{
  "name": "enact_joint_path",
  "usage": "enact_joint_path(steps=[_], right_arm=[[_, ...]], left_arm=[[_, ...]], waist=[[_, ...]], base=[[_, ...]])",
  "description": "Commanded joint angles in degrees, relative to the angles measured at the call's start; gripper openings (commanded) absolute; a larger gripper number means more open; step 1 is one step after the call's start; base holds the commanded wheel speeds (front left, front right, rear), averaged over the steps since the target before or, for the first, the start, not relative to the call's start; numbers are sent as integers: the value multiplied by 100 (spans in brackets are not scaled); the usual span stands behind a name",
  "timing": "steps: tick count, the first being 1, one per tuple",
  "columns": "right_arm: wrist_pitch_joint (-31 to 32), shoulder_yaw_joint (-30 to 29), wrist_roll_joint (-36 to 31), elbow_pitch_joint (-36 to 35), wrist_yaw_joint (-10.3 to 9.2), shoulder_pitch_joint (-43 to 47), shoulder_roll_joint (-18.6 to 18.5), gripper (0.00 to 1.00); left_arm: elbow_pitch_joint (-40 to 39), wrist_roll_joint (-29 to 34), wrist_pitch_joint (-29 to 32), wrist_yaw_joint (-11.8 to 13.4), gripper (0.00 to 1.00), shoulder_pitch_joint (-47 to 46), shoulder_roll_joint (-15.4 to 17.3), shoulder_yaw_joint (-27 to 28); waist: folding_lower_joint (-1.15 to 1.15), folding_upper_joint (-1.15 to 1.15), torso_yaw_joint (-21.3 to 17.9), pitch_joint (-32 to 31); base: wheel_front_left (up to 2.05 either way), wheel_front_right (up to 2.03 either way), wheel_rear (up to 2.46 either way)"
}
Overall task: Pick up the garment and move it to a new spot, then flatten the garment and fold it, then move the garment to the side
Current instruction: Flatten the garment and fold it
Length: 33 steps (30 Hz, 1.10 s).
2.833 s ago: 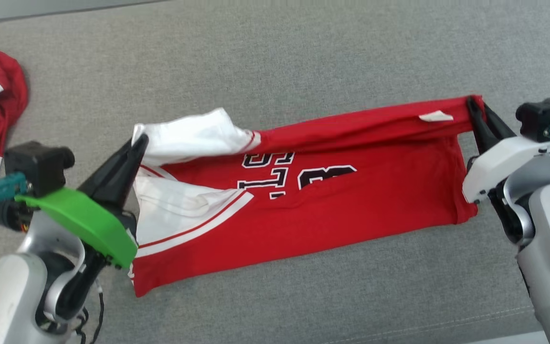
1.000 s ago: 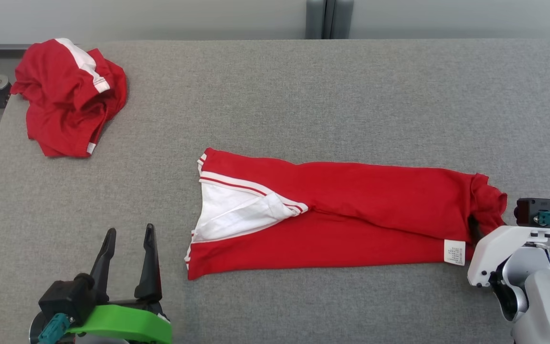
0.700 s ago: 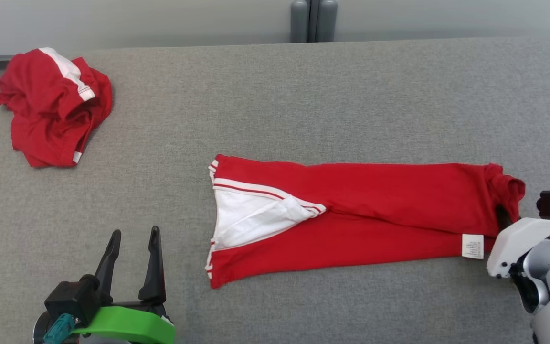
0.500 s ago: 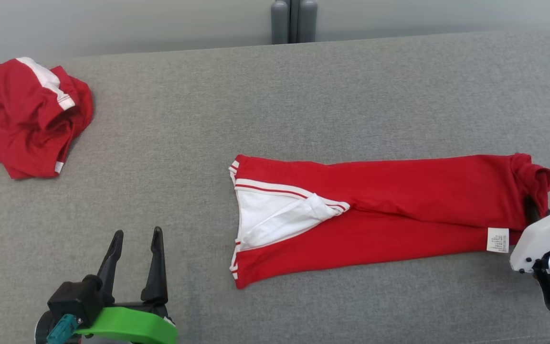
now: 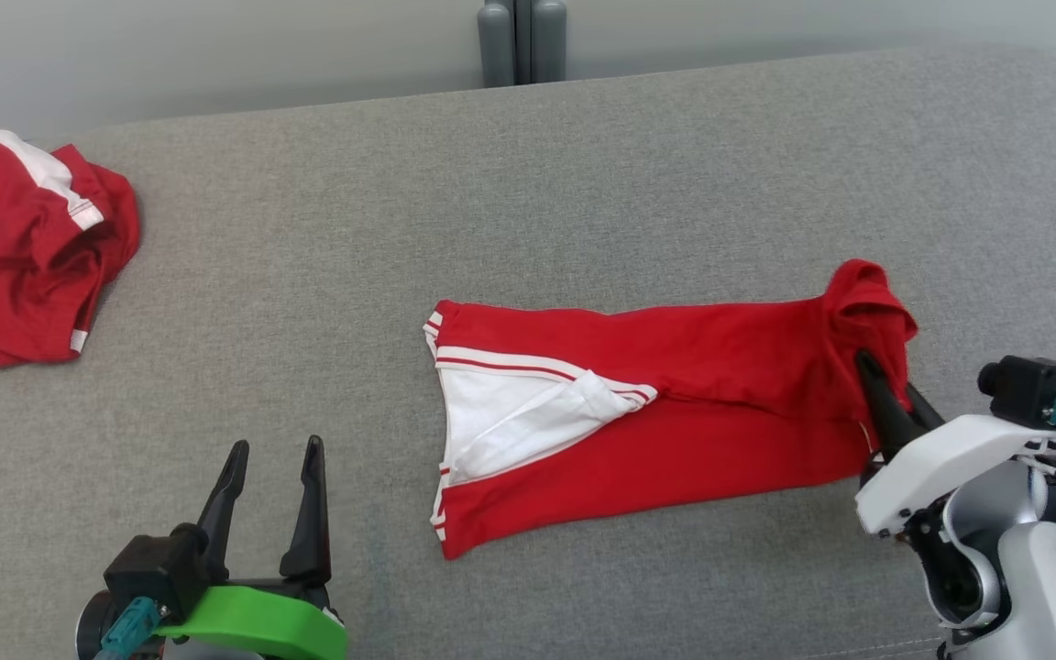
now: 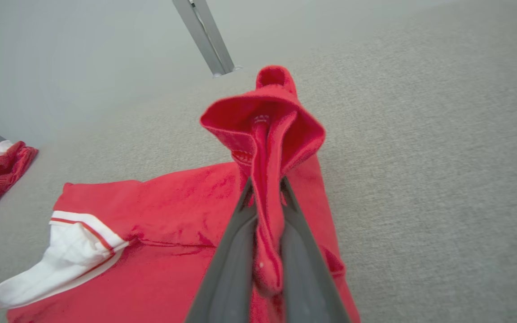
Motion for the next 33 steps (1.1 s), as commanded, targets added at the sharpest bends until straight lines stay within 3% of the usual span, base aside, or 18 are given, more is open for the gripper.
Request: enact_joint_path(steps=[1,5,10,22,31,32,33], right_arm=[[55,122,105,-174,-4,113,60,0],[157,586,318,-447,-4,179,253,0],[134,1144,516,-284,-4,-49,401,0],[-222,2185,1113,719,-3,-641,452,0],[-510,2503,1357,1568,-3,-1091,456,0],[-536,2563,1409,1671,-2,-1163,455,7],[-575,2611,1455,1747,-2,-1219,454,22]], left_arm=[[27,-16,-5,-24,100,-99,43,14],[41,-29,-7,-15,100,-108,26,-2],[64,-59,-17,-31,100,-120,12,-15],[168,-43,-60,-55,100,-76,-114,-159],[217,-67,-83,-68,100,-12,-143,-201],[225,-74,-89,-71,100,-11,-138,-199],[231,-80,-85,-72,100,-13,-138,-198]], waist=[[0,0,88,-31],[0,0,288,-80],[0,0,572,-115],[0,0,1392,-183],[0,0,1626,-233],[0,0,1628,-235],[0,0,1626,-236]], base=[[0,0,0],[0,0,0],[0,0,0],[0,0,0],[0,0,0],[0,0,0],[0,0,0]])
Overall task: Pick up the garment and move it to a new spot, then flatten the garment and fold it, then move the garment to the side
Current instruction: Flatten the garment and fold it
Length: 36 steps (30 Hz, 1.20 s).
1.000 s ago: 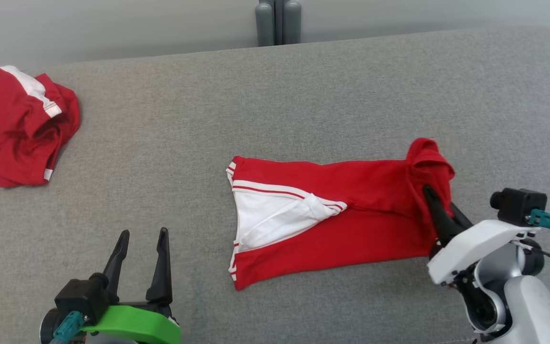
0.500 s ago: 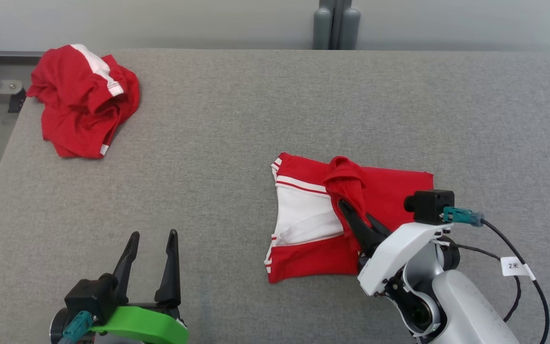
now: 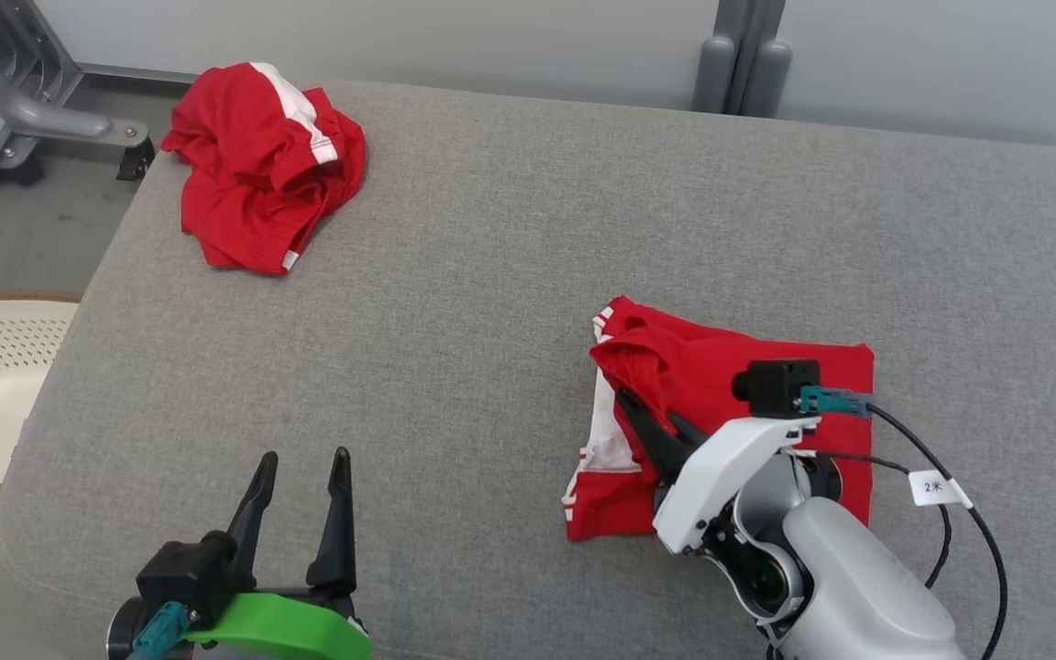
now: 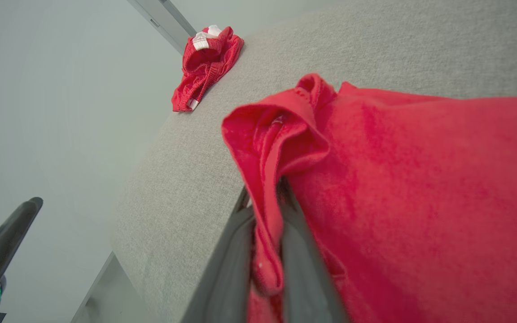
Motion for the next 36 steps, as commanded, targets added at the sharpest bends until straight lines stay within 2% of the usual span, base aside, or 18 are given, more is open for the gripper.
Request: enact_joint_path(steps=[1,2,7,10,17,25,36], right_arm=[[-62,104,92,117,0,-143,-13,48],[-125,159,106,176,-1,-201,-13,100],[-426,439,243,328,-1,-416,-18,100],[-669,385,157,323,-1,-485,-17,100],[-1343,-496,-862,387,-1,-411,-214,100],[-1587,-1386,-1960,-168,0,80,-276,100],[-1595,-1962,-2564,-918,0,1020,-76,100]], left_arm=[[25,-55,-21,-17,100,19,-3,14],[32,-61,-21,-20,100,14,-10,11],[62,-71,-38,-35,100,-47,-16,6],[75,-56,-54,-50,100,-80,-17,8],[167,70,-68,-99,100,-304,-50,-88],[429,199,-120,-112,100,-518,-174,-54],[557,355,-156,-229,100,-188,-323,425]], waist=[[0,0,0,-7],[0,0,-6,-7],[0,0,-81,3],[0,0,-154,8],[0,0,-412,47],[0,0,-800,-38],[0,0,-1222,-332]], base=[[0,0,0],[0,0,0],[0,0,0],[0,0,0],[0,0,0],[0,0,0],[0,0,0]])
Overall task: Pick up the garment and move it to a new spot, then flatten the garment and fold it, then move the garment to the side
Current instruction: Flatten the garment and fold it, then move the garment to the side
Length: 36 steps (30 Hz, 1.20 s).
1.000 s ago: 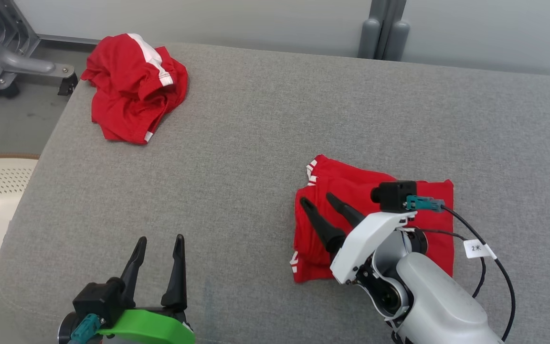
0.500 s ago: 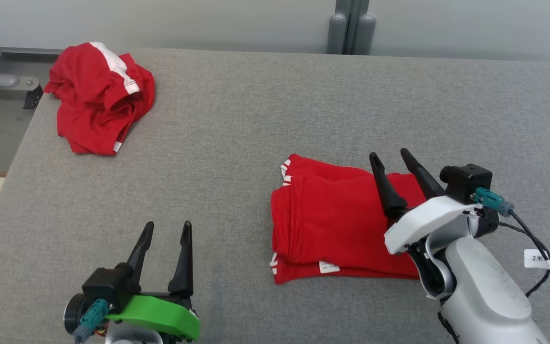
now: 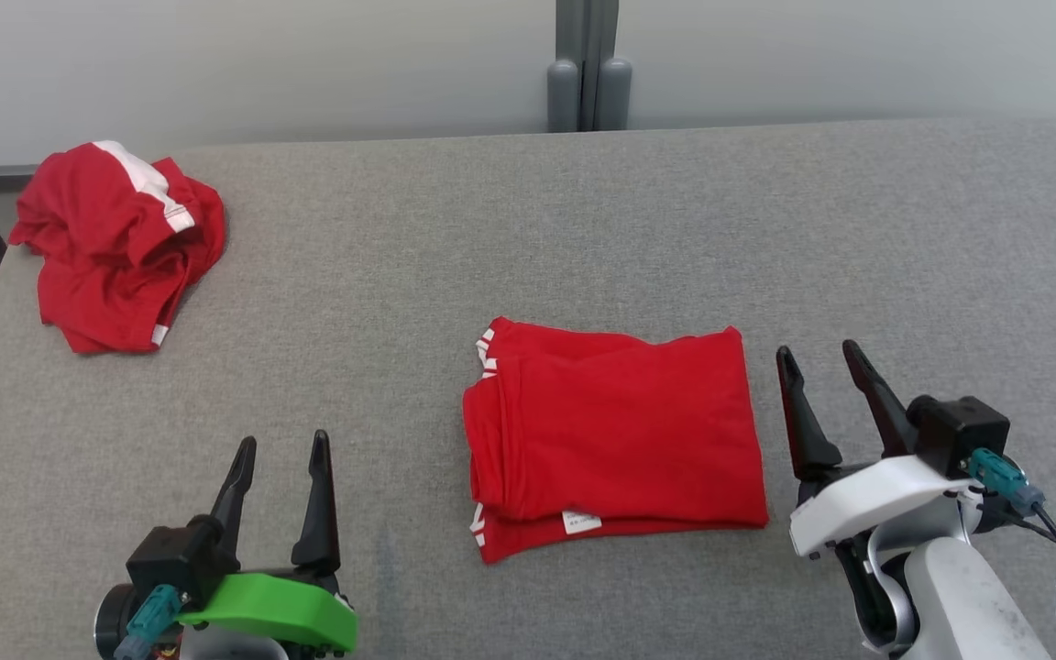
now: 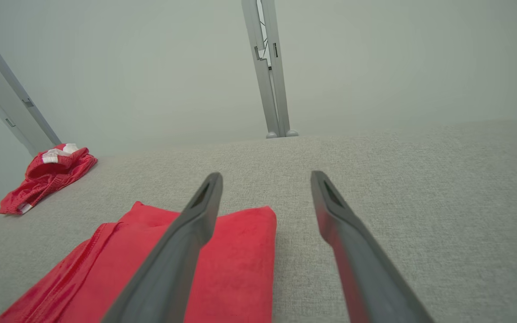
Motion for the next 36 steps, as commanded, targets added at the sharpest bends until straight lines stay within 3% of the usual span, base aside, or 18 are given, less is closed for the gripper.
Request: enact_joint_path(steps=[1,26,36], right_arm=[[8,-29,-29,-44,0,132,33,100],[-22,58,12,77,0,334,87,100],[717,-70,-164,243,0,156,90,100]], left_arm=[[-9,77,-16,-36,100,119,-39,83],[166,728,-19,-446,100,505,-425,818],[188,856,-18,-574,100,381,-535,897]], waist=[[0,0,-131,-130],[0,0,-331,-319],[0,0,-167,-147]], base=[[0,0,0],[0,0,0],[0,0,0]])
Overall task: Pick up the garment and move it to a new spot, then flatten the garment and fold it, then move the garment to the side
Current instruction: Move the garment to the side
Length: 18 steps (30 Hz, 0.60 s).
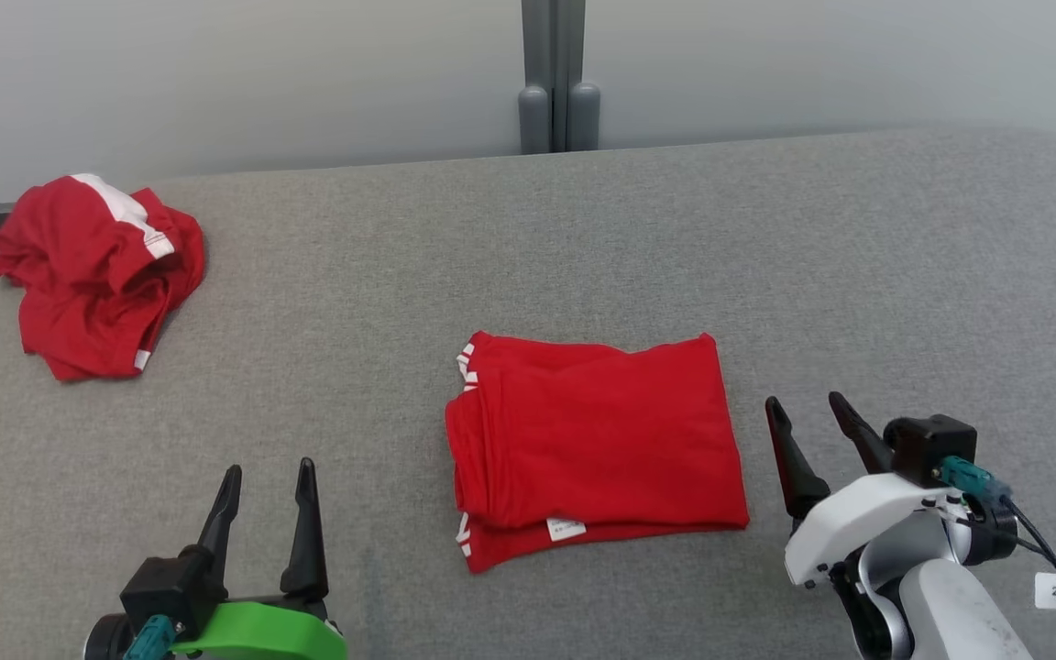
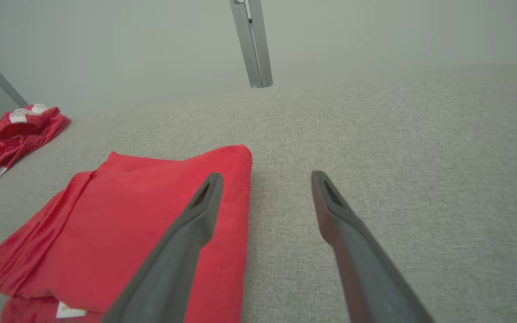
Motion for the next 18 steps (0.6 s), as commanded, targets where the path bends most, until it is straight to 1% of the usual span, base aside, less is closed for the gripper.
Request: enact_joint_path(steps=[1,7,10,12,18], right_arm=[[133,3,-33,35,0,-94,-1,100],[870,-168,-74,355,0,-339,-5,100],[1202,-203,30,612,0,-441,-27,100],[1373,-229,65,775,0,-526,-98,100],[1505,-237,170,1225,0,-779,-241,100]], left_arm=[[21,24,-18,-39,100,-41,-29,17],[2,106,-17,-79,100,-87,-106,14],[-6,139,-17,-105,100,-96,-141,33],[-6,156,-17,-128,100,-93,-169,33],[-14,208,-11,-165,100,-95,-230,78]], waist=[[0,0,106,72],[0,0,452,196],[0,0,666,265],[0,0,803,311],[0,0,1121,446]], base=[[0,0,0],[0,0,0],[0,0,0],[0,0,0],[0,0,0]])
